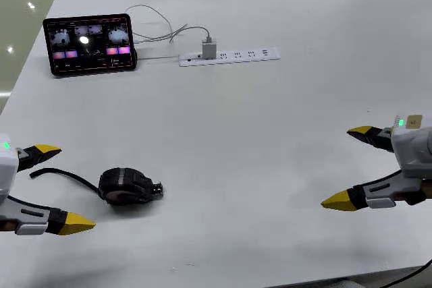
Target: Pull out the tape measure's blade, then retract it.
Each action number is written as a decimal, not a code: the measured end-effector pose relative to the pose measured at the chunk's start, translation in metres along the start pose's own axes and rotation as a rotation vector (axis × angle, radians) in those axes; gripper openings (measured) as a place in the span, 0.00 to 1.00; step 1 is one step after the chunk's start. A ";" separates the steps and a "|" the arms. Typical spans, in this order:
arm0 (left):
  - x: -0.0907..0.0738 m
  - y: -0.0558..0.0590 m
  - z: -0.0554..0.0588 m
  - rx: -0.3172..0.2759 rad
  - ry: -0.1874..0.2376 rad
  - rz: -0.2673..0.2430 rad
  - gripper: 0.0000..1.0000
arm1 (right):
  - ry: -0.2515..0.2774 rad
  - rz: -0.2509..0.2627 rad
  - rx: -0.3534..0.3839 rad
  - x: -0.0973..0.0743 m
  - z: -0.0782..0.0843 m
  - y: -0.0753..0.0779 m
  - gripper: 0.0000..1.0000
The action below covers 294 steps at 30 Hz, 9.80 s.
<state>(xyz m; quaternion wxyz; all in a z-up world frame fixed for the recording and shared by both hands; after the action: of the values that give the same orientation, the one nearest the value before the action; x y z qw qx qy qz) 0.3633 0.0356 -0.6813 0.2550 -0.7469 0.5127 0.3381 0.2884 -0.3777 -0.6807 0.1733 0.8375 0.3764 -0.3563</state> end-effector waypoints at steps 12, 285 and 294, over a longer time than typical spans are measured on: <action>0.027 0.003 -0.011 0.150 -0.112 0.082 0.99 | -0.009 -0.073 -0.083 0.034 -0.026 -0.015 0.99; 0.084 0.014 -0.012 0.366 -0.303 0.178 0.30 | -0.117 -0.350 -0.363 0.211 -0.085 -0.097 0.09; 0.085 0.015 -0.013 0.365 -0.304 0.180 0.30 | -0.128 -0.347 -0.363 0.208 -0.081 -0.093 0.09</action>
<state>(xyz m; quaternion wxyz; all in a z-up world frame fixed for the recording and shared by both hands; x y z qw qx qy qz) 0.3731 -0.0289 -0.7386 0.4286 -0.5805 0.5854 0.3697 0.3520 -0.1658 -0.7780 0.2803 0.6913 0.5605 -0.3597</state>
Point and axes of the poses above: the centre of the closed fingertips' face, and the gripper's own axes: x roughly forward along the fingers, y roughly to its right, z roughly out of its underside, the point moved 2 cm from there along -x, roughly backward along the fingers, and after that the axes turned 4 degrees about -y, right-handed, at the moved point
